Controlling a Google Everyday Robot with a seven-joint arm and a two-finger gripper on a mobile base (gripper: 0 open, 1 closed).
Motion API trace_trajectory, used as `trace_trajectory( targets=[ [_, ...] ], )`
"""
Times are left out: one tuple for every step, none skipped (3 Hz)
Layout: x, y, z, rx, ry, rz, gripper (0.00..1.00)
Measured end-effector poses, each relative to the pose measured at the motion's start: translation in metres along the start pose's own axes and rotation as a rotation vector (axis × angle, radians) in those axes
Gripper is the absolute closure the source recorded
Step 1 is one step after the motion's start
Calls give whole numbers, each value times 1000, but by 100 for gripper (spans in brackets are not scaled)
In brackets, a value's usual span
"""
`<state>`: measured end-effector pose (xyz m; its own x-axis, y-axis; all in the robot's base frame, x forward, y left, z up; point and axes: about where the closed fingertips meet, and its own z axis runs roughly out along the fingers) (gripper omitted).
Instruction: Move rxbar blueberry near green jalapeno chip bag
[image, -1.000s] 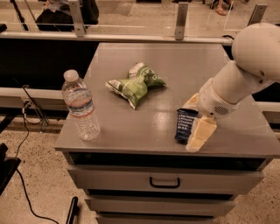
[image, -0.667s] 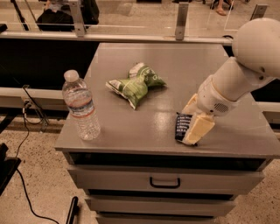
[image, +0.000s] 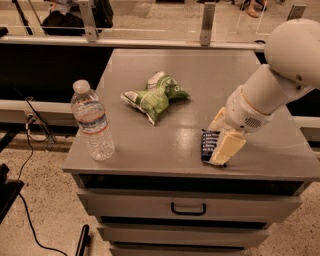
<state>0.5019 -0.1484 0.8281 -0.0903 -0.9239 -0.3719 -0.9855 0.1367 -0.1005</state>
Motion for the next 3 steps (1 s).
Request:
trace_trajectory(
  targets=[
    [-1,0,-2,0,0,0,100],
    [-23,-15,-24,14,-35,-14,100],
    [-52,-35,-52,50,-95,-25,100]
  ],
)
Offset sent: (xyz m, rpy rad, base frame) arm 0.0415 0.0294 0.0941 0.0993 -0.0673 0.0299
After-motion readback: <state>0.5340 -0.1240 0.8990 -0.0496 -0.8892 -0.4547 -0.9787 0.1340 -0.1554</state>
